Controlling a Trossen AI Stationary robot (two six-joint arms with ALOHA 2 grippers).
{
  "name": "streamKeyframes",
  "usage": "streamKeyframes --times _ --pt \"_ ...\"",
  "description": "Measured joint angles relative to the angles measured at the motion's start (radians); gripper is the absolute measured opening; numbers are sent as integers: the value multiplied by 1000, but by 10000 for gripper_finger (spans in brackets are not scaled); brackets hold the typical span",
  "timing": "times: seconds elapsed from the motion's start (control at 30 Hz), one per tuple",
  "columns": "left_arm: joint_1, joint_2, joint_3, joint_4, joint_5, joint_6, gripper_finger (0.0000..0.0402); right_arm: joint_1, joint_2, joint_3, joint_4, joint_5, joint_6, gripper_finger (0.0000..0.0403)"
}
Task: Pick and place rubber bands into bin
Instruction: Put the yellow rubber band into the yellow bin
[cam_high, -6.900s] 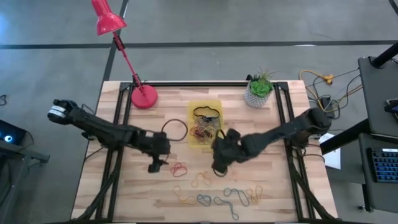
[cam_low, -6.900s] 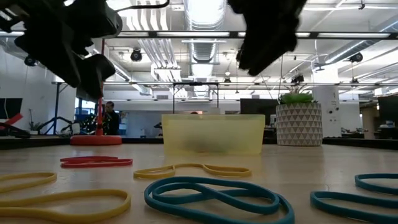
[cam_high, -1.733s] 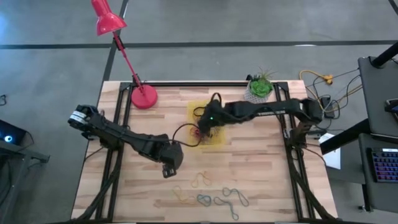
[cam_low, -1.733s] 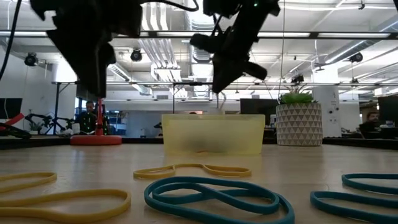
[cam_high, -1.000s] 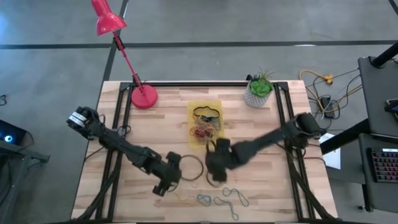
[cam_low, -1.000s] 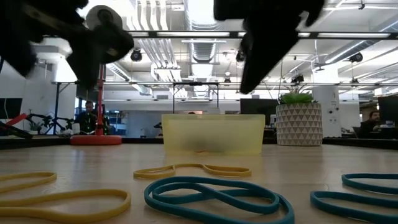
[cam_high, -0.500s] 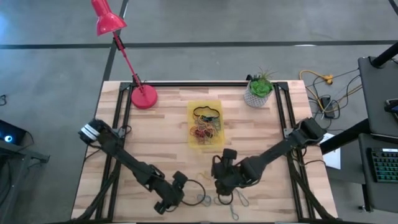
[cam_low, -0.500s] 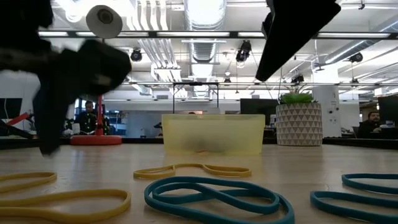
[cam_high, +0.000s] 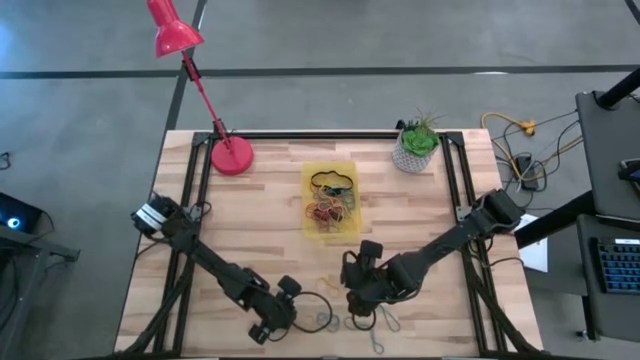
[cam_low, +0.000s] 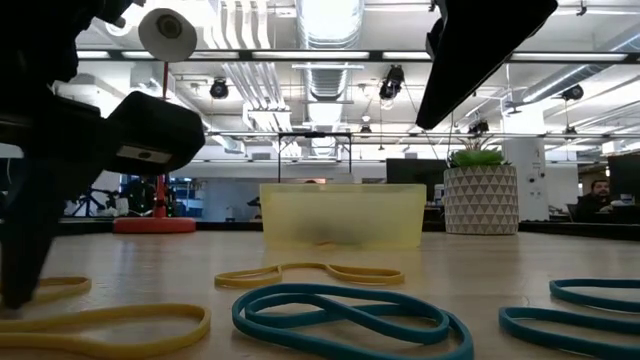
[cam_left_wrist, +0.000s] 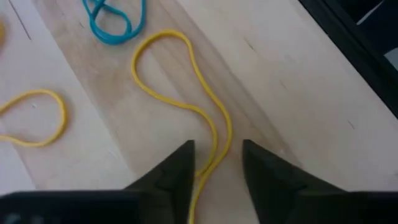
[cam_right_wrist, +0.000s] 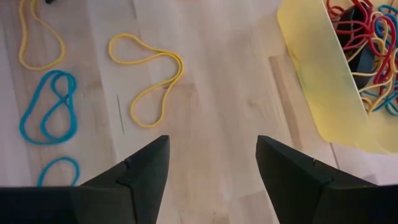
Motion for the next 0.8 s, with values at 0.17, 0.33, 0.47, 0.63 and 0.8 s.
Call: streamKeyframes --times 0.17,0.33,0.47,0.63,0.8 --pt "29 2 -31 -1 7 6 47 0 0 0 1 0 -3 226" --pt "81 3 -79 -19 42 -41 5 0 -1 0 1 0 -3 226" --pt "115 -22 -75 -121 44 -44 1 0 -1 0 1 -2 -2 226" --pt "173 -146 -60 -263 -55 -34 0 0 -1 0 1 -2 -2 226" --pt "260 -312 22 -436 -283 -2 1 -2 -1 0 -29 -1 25 225"
